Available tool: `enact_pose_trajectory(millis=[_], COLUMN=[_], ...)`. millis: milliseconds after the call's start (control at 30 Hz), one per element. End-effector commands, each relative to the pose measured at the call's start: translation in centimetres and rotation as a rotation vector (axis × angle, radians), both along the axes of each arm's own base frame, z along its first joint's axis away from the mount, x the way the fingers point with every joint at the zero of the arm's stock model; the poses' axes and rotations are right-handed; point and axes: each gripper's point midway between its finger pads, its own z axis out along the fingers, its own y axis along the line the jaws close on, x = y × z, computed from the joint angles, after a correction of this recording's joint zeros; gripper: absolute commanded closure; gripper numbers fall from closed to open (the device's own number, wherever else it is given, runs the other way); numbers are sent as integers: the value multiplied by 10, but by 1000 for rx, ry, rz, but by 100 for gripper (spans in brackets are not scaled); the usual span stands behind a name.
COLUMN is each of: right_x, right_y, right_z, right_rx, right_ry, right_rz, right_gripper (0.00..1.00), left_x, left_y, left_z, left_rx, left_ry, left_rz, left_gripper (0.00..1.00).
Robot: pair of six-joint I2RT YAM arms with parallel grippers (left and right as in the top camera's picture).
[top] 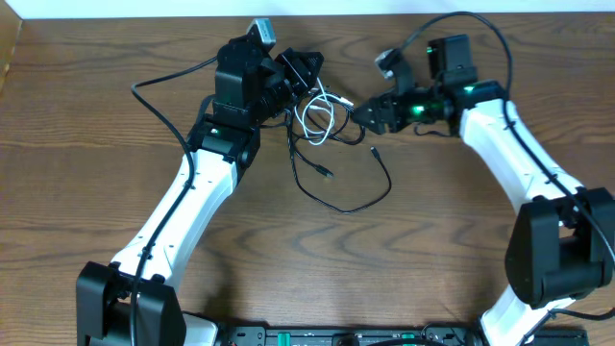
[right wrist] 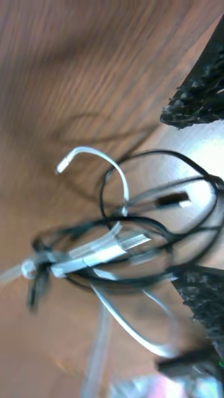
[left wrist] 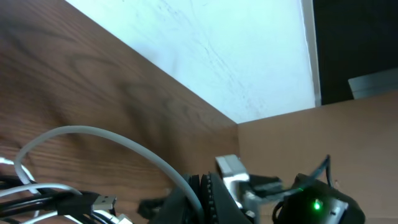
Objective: Untangle cables
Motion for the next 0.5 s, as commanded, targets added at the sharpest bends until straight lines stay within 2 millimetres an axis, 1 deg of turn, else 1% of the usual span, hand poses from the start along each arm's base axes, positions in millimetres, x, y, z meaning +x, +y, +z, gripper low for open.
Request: enact_pose_trajectory(millis=[0, 100, 167, 200, 267, 367, 400, 467], right_x=[10, 18, 25, 29, 32, 35, 35, 32], right_y=[9, 14, 12, 7, 1, -16, -24, -32], right_z=[-29, -47, -57, -65, -73, -90, -97, -108], right_rx=[-90, -104, -114, -128, -150, -208, -230, -251], right_ry=[68, 122, 146, 165, 180, 202, 219, 250], right_rz=[-137, -240, -304, -358, -403, -459, -475, -485], right_gripper=[34, 35, 35, 35, 35, 36, 36, 37], left_x=[0, -1, -2, -2, -3, 0, 2, 1], left_y=[4, 3, 1, 0, 1, 13, 25, 38], left_z=[14, 14, 14, 15, 16, 35, 51, 70], left_rx=[-29, -35, -38, -46, -57, -73, -86, -99], left_ry=[-14, -10, -8, -3, 1, -53, -100, -152], left_rz=[21, 15, 7, 3, 6, 32, 55, 78], left_gripper=[93, 93, 93, 93, 93, 93, 93, 93])
